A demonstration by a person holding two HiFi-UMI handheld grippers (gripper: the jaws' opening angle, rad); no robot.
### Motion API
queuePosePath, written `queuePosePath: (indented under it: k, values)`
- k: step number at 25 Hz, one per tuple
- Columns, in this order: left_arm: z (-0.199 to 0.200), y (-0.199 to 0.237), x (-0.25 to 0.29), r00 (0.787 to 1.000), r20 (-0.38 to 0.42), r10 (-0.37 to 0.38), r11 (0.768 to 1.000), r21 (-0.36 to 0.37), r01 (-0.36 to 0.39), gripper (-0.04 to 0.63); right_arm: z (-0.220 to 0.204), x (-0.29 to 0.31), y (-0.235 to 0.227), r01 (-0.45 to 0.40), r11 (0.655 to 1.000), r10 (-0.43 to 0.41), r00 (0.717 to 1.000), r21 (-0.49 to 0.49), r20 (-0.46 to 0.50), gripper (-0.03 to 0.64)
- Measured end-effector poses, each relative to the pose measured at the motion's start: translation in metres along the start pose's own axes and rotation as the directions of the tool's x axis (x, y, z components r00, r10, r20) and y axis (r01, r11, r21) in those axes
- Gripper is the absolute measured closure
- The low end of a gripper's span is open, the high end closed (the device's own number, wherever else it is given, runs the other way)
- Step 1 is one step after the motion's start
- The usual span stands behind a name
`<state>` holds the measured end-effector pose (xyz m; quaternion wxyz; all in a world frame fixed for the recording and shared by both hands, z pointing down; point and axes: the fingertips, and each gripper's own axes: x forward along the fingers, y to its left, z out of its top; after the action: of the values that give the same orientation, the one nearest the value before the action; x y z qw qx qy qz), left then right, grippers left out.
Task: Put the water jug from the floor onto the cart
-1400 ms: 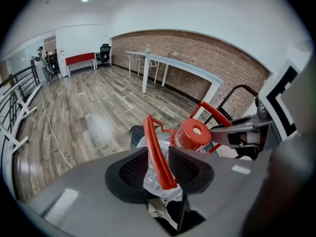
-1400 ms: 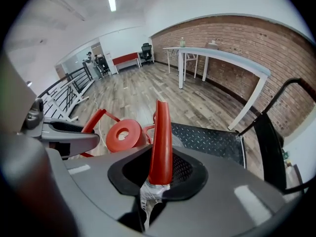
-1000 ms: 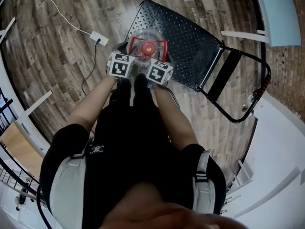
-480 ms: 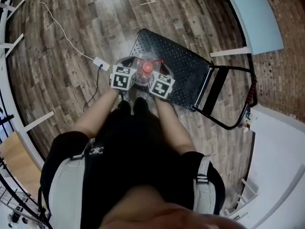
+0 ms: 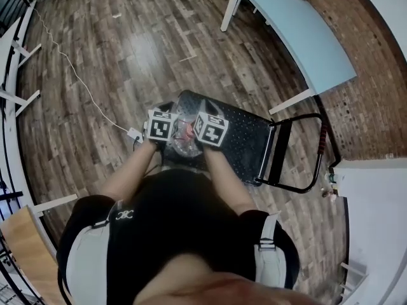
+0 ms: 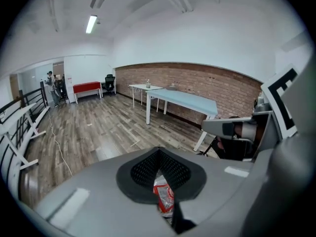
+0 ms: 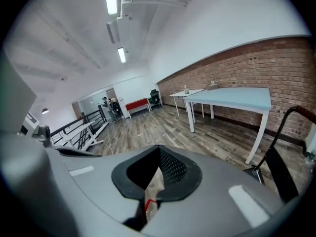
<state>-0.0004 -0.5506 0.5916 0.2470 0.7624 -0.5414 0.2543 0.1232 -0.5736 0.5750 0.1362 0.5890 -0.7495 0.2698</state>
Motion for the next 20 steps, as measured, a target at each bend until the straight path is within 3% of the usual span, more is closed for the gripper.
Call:
queuePosePath:
  k: [7,20]
  values:
    - [0.031,0.003,-0.009,0.999,0.029,0.014,0.999,-0.042,-0.013,0.595,0.042,-0.011,-0.036,0.036,0.998,-0.04,0.996,0.056,0.079,0.604]
    - [0.062,0.0,-0.005,0.995,0.103,0.015,0.995,-0.098,-0.005,0.595,0.053,-0.019,-0.055,0.042,0.998,-0.047,0.995,0.055,0.091,0.604]
